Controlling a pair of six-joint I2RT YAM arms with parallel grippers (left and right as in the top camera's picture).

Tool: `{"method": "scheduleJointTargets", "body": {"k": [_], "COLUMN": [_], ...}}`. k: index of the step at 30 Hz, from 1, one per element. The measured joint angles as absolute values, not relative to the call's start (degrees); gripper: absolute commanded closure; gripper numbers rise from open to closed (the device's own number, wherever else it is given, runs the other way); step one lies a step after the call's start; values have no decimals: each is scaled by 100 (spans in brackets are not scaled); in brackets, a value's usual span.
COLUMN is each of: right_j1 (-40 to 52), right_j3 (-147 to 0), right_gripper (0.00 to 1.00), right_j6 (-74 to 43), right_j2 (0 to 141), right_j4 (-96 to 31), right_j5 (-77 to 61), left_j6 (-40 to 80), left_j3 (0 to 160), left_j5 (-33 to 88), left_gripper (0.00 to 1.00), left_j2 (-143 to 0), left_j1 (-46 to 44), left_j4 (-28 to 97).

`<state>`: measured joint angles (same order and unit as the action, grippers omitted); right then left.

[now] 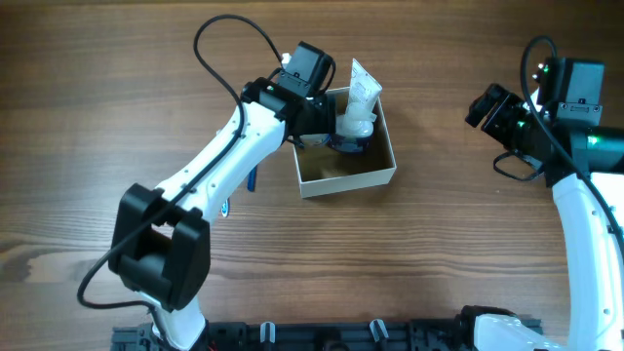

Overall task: Pack container
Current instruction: 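Carry the tub with the left gripper into the box and release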

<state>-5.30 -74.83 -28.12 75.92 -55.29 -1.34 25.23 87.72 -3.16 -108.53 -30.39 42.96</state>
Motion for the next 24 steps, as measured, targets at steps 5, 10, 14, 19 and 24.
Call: {"method": "scheduleJointTargets", "body": {"k": [5, 10, 14, 19, 24], "right_j1": [-532, -530, -530, -530, -530], "right_j3": [-7483, -7483, -7483, -7483, -7483], "right_gripper": [0, 0, 0, 0, 0], "right_j6": [-2812, -2812, -2812, -2812, -2812], "right_j2": [7592, 7592, 7592, 7592, 7592], "right_j4": [-5531, -5529, -5531, -5529, -5529], "right_j5": [-134, -134, -134, -134, -134], "left_j6": [2552, 2565, 2565, 2587, 2637], "left_j3": [8772, 8772, 8772, 8772, 8781], "left_j5": [-333, -349, -360, -237, 104], "left_gripper": [0, 0, 3, 9, 10], "left_j2": [-10866, -10842, -10621, -10060, -9800], "left_j1": [-3037, -2978, -2906, -2882, -3017], "left_j4": [4257, 4285, 4460, 5068, 5841]}}
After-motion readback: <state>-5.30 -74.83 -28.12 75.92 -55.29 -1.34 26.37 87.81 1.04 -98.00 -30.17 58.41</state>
